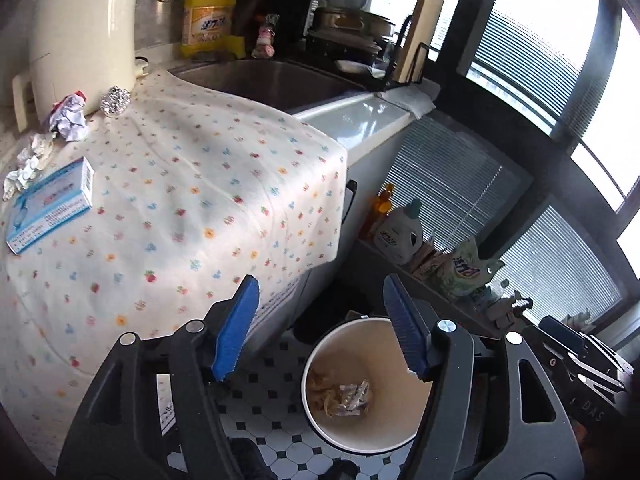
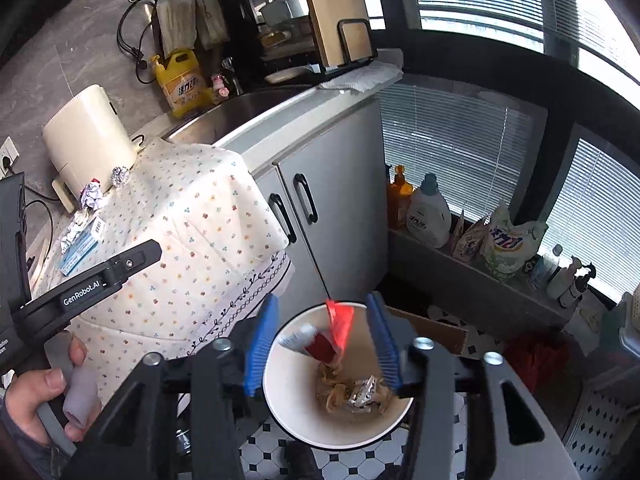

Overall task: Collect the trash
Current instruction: 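Bring both tools back to the trash on the cloth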

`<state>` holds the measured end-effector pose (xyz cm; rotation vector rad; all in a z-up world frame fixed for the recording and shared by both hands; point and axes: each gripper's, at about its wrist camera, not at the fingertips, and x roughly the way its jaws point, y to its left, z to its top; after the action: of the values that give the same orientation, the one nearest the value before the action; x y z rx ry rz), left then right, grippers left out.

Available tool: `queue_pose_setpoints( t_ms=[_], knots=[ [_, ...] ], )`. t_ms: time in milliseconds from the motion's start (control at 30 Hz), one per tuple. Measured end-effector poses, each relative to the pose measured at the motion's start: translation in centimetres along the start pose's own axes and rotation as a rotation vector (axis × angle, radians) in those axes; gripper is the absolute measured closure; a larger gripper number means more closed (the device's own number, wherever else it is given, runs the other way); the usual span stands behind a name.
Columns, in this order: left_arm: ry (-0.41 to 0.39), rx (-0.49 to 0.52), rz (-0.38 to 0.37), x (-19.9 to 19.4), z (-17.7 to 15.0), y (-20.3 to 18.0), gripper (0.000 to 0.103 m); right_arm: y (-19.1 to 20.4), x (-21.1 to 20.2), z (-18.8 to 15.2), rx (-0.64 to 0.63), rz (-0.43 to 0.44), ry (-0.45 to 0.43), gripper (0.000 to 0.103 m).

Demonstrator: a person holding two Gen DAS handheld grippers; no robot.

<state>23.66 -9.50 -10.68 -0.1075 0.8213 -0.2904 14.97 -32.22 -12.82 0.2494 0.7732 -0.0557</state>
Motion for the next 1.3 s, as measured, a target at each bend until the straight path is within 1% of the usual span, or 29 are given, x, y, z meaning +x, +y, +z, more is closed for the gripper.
queue_pose_setpoints(
  t_ms=[100,133,200,233,267,300,367,400,667,767,967,1300],
  knots=[
    [-0.036,-0.010,0.022,-1.2,1.2,1.1,0.033,1.1,-0.3,1.0,-0.012,0.017,-0.017,0.053],
    [-0.048,-0.012,0.029,-1.6,1.6,1.5,0.030,1.4,-0.4,1.2,-0.018,0.021,-0.022,0.053],
    [-0.069,-0.015,0.040,-2.5,2.2,2.3,0.030,2.3,-0.7,1.8,-0.028,0.029,-0.032,0.053],
    [-0.078,-0.019,0.046,-2.9,2.4,2.8,0.026,2.7,-0.8,2.1,-0.033,0.036,-0.036,0.051],
    [-0.092,-0.024,0.056,-3.4,2.7,3.2,0.019,3.3,-1.0,2.4,-0.038,0.042,-0.043,0.048],
    [-0.109,-0.028,0.067,-3.9,2.9,3.7,0.016,3.8,-1.1,2.6,-0.044,0.047,-0.051,0.046],
    [-0.136,-0.038,0.082,-4.9,3.5,4.7,0.011,4.9,-1.4,3.2,-0.056,0.062,-0.066,0.038],
    [-0.147,-0.043,0.091,-5.5,3.9,5.3,0.011,5.5,-1.5,3.4,-0.061,0.071,-0.073,0.037],
    [-0.223,-0.101,0.170,-9.2,5.8,10.4,0.006,11.1,-1.3,5.4,-0.115,0.138,-0.108,0.013],
    [-0.237,-0.119,0.200,-10.2,6.0,12.4,0.006,13.2,-0.8,5.9,-0.132,0.162,-0.110,0.008],
    [-0.249,-0.168,0.254,-11.5,5.9,16.6,0.006,17.3,0.4,6.6,-0.166,0.191,-0.101,0.008],
    [-0.260,-0.239,0.276,-12.0,6.4,24.4,0.007,24.4,2.5,7.4,-0.209,0.209,-0.111,0.008]
  ],
)
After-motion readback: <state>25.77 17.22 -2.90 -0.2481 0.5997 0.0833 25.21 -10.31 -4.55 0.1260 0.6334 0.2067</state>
